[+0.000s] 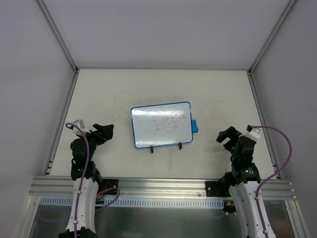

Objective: Erase the whiteboard

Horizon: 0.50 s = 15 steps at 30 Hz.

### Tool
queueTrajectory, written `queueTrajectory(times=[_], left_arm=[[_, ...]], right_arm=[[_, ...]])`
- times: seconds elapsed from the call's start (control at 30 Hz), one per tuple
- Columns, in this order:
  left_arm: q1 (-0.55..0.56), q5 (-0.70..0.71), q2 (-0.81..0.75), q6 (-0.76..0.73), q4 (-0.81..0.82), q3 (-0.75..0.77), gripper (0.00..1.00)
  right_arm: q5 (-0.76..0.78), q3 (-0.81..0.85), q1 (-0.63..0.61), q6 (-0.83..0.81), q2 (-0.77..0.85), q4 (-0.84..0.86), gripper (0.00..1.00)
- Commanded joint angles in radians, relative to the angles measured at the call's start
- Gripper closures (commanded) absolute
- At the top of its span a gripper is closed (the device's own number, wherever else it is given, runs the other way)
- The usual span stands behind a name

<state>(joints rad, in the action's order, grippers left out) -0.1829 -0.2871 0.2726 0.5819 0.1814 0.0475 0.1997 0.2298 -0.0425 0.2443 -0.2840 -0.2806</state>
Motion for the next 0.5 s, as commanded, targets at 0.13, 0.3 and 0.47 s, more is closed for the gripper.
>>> queueTrajectory(times=[0.13, 0.3, 0.47], left_arm=[[0.003, -0.037, -0.006, -0.028, 0.044, -0.009, 0.01], [0.003, -0.037, -0.001, -0.03, 0.046, -0.009, 0.01], [0.003, -0.066, 0.002, -0.04, 0.058, -0.009, 0.01]], right_arm=[[-0.108, -0.001, -0.003, -0.029, -0.029, 0.075, 0.01], [-0.189, 0.109, -0.008, -0.065, -0.313, 0.055, 0.01], [-0.319, 0.279, -0.031, -0.097, -0.59, 0.011, 0.03]])
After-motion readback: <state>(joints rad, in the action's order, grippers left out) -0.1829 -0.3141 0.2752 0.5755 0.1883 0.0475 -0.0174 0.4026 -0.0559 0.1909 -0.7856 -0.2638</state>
